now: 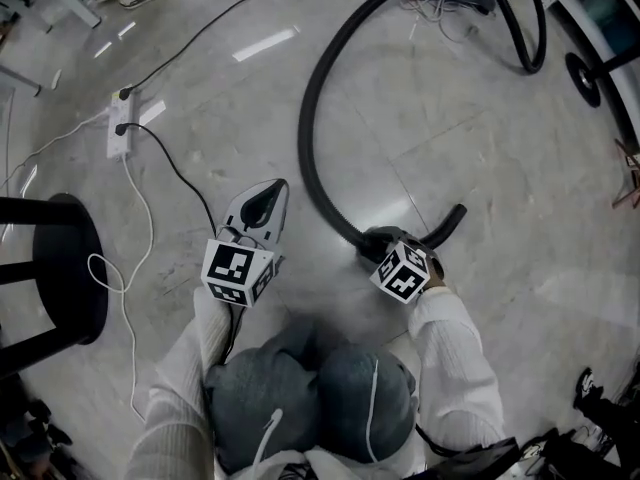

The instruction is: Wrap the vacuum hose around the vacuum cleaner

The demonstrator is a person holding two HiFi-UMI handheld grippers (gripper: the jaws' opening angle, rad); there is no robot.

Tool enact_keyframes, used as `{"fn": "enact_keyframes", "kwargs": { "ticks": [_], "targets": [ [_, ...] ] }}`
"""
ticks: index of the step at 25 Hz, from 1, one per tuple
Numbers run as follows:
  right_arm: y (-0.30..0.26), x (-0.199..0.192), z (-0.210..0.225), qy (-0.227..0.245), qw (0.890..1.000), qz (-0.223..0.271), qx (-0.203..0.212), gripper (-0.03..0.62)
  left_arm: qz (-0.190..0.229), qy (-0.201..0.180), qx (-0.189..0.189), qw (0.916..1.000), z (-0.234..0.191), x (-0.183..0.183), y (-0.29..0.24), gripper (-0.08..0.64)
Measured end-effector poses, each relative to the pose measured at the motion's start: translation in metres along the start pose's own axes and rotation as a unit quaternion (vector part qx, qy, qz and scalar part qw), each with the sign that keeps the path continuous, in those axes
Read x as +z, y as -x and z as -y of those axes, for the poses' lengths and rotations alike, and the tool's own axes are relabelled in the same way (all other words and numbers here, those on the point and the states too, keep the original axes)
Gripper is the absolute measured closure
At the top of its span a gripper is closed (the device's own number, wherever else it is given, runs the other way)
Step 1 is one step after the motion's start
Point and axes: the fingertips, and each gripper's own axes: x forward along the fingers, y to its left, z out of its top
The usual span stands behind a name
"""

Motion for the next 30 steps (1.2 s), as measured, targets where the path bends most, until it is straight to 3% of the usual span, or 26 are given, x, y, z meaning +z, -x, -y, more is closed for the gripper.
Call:
{"fn": "enact_keyframes", "kwargs": {
  "ticks": [7,10,15,19,23,26,30],
  "targets": [
    [-0.018,-0.008,-0.002,-0.004,0.999,-0.036,0.030,0.370,0.005,0.005,-0.005,1.0000,0.004,0.001,0.002,0.557],
    [-0.025,-0.013,-0.001,0.018,0.997,-0.064,0.027,0.360,0.002,0.008,-0.003,1.0000,0.001,-0.003,0.005,0.557],
    [-0.027,-0.011,0.000,0.012,0.998,-0.061,0.012,0.359,-0.005,0.013,0.007,0.9999,-0.011,-0.007,0.012,0.557],
    [-0.009,0.007,0.007,-0.027,1.000,0.001,-0.014,0.359,-0.018,0.012,0.007,0.9997,-0.019,-0.009,0.014,0.557],
    [0.037,0.042,0.020,-0.077,0.993,0.082,-0.028,0.359,-0.001,-0.007,0.015,0.9999,-0.030,0.010,0.013,0.557],
    [0.097,0.079,0.026,-0.099,0.986,0.128,-0.043,0.359,-0.005,0.003,0.016,0.9999,-0.028,0.053,0.018,0.557],
    [0.199,0.143,0.013,-0.112,0.977,0.178,-0.035,0.359,-0.015,0.013,-0.004,0.9998,-0.001,0.142,0.040,0.557]
  ]
}}
